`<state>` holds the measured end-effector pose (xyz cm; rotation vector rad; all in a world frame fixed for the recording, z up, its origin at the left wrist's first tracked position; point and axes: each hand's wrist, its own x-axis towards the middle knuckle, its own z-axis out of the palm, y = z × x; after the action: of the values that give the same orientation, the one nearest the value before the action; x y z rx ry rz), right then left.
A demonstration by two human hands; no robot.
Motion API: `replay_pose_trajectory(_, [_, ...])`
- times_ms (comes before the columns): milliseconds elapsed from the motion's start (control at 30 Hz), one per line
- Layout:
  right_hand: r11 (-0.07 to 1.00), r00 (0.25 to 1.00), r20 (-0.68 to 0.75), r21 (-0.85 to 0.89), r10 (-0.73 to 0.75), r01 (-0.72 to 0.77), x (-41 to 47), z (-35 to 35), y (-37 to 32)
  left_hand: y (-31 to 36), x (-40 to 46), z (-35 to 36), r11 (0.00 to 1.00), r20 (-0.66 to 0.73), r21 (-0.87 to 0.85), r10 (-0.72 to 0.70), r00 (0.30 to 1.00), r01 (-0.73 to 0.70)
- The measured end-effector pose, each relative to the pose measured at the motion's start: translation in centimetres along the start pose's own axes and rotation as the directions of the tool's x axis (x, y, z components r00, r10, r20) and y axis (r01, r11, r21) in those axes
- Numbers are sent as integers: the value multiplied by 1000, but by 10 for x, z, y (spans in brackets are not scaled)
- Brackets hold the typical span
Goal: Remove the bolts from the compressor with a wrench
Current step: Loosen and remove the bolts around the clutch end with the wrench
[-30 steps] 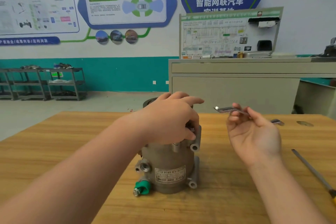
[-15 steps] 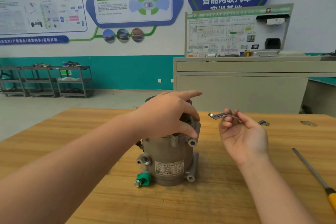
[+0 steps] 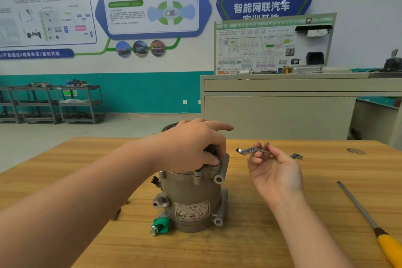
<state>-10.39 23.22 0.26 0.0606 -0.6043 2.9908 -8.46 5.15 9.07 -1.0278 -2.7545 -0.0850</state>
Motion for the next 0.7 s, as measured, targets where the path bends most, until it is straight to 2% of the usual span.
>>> replay_pose_trajectory(100, [1000,1000,10,-12,7,-7,-1,0,1,6,3,5,999,-69,-27,-27,997,25])
replay_pose_trajectory(267, [1000,1000,5,-6,17,-17,0,-2,1,-2,4,-6,999,60,-17,-32,998,33])
replay_pose_trajectory(500, [999,998,-42,13,47,-46,5,-7,3,2,0,-2,1000,-13,5,-24,1000,24])
replay_pose_trajectory(700, [999,996,-71,7,49,-49,6,-10,6,0,-1,-9,999,80,29,-24,997,21])
